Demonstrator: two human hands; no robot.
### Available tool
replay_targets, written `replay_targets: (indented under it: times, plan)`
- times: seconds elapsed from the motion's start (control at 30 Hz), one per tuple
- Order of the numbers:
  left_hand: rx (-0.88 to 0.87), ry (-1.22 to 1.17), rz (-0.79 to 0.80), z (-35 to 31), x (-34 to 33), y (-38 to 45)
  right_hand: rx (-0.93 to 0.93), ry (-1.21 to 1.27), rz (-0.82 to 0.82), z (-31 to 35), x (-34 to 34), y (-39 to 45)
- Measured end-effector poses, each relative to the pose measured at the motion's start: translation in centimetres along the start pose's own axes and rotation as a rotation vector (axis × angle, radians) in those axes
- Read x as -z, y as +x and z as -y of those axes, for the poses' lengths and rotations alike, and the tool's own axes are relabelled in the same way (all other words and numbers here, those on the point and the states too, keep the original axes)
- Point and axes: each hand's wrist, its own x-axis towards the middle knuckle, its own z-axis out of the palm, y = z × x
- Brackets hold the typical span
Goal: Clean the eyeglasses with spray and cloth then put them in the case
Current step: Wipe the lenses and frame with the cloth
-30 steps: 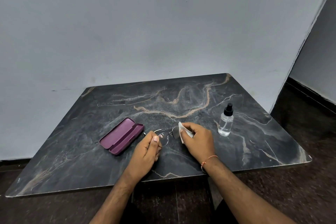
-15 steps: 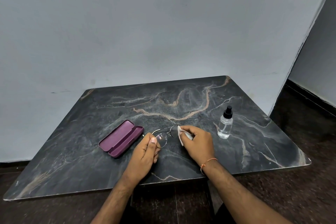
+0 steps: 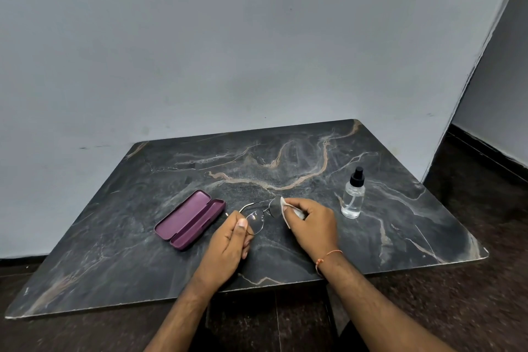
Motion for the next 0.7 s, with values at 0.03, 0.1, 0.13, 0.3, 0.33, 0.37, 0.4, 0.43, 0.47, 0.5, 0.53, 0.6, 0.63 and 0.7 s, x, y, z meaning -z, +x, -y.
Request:
replay_targets:
  times: [0.03,0.1,0.13,0.3,0.33,0.37,0.4,0.43,0.47,0.5,0.53,0.6,0.63,0.7]
  plan:
    - [-0.001,0.01,0.002,-0.02,-0.03,-0.02,-0.007,-0.009,0.001,-0.22,-0.04,0.02]
    - [-0.006,0.017,0.004,-0.08,-0.09,-0.05,0.011,-0.02,0.017,-0.32,-0.15,0.0]
    - [-0.008,0.021,0.007,-0.12,-0.11,-0.05,0.04,-0.017,0.036,-0.23,-0.21,-0.07]
    - [-0.01,0.026,0.017,-0.26,-0.11,-0.11,0.123,0.023,0.13,0.34,-0.2,-0.51]
    - [-0.012,0.027,0.019,-0.32,-0.14,-0.13,0.117,0.026,0.116,0.39,-0.2,-0.52]
    - [-0.012,0.027,0.022,-0.39,-0.17,-0.14,0.104,0.023,0.09,0.46,-0.17,-0.5]
    - [-0.01,0.027,0.027,-0.45,-0.21,-0.15,0.084,0.013,0.058,0.52,-0.14,-0.46]
    - [-0.009,0.028,0.032,-0.51,-0.24,-0.2,0.059,0.0,0.026,0.53,-0.07,-0.41]
    - [-0.01,0.029,0.037,-0.55,-0.27,-0.24,0.034,-0.011,0.003,0.45,-0.04,-0.28]
    - [-0.012,0.03,0.042,-0.57,-0.26,-0.3,0.017,-0.02,-0.014,0.28,-0.03,-0.15]
    - [-0.014,0.031,0.047,-0.61,-0.22,-0.34,0.012,-0.027,-0.024,0.14,-0.05,-0.05]
    - [-0.02,0.019,0.052,-0.73,-0.19,-0.38,0.043,-0.034,-0.005,0.11,-0.02,-0.1]
    - [-0.021,0.009,0.052,-0.82,-0.19,-0.38,0.074,-0.024,0.022,0.22,-0.02,-0.19]
    - [-0.015,-0.008,0.046,-0.92,-0.23,-0.34,0.127,0.023,0.089,0.43,-0.02,-0.42]
